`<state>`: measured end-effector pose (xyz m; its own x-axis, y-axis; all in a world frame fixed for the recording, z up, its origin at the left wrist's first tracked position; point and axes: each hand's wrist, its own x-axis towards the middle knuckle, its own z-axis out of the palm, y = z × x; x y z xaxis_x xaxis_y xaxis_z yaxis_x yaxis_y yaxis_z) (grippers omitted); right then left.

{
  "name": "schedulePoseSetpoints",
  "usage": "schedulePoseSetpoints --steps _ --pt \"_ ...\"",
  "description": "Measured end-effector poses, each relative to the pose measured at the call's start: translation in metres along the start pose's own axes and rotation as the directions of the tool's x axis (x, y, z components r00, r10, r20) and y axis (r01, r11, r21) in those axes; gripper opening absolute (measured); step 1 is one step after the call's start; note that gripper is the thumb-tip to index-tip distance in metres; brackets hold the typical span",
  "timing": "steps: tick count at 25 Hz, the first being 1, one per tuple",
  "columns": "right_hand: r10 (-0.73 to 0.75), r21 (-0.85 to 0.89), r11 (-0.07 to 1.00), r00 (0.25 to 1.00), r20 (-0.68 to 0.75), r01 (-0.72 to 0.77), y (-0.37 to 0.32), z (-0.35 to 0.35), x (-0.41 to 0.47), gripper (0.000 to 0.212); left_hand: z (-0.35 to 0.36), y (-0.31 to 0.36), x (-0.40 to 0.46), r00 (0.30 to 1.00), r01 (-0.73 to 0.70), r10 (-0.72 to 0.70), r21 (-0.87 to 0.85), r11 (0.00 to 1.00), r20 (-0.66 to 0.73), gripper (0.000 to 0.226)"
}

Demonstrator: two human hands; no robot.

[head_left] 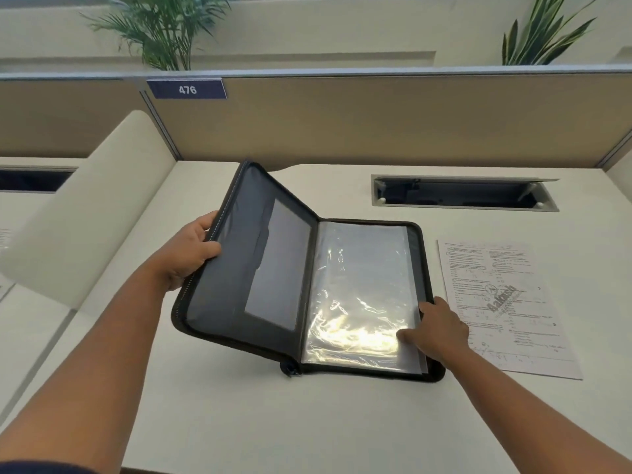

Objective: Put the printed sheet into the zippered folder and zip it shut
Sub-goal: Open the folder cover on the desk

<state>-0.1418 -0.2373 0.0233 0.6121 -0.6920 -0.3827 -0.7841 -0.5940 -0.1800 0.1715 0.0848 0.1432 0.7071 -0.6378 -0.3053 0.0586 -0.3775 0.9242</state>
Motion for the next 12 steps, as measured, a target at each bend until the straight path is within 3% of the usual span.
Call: schedulePoseSetpoints --steps 3,6,8,10,12 --pt "0.005 0.011 1.000 1.000 -0.012 -0.004 0.003 0.000 0.000 0.048 -0.006 -0.025 0.005 0.981 0.119 -0.081 0.216 0.969 -0.176 0.050" --pt "0.014 0.031 0.999 1.000 -0.006 -0.014 0.005 -0.004 -0.002 0.045 0.003 -0.057 0.011 0.928 0.273 -0.125 0.415 0.868 -0.350 0.028" --pt "0.008 0.021 1.000 1.000 0.000 -0.008 0.006 -0.005 -0.004 0.045 0.015 -0.080 0.016 0.894 0.372 -0.153 0.508 0.777 -0.422 0.041" --pt "0.003 0.020 1.000 1.000 -0.007 -0.003 0.006 -0.004 -0.007 0.044 0.028 -0.102 0.019 0.880 0.428 -0.187 0.559 0.710 -0.436 0.073" --pt "0.000 0.022 1.000 1.000 -0.015 0.000 0.007 -0.003 -0.008 0.043 0.039 -0.118 0.021 0.880 0.450 -0.206 0.615 0.648 -0.427 0.088"
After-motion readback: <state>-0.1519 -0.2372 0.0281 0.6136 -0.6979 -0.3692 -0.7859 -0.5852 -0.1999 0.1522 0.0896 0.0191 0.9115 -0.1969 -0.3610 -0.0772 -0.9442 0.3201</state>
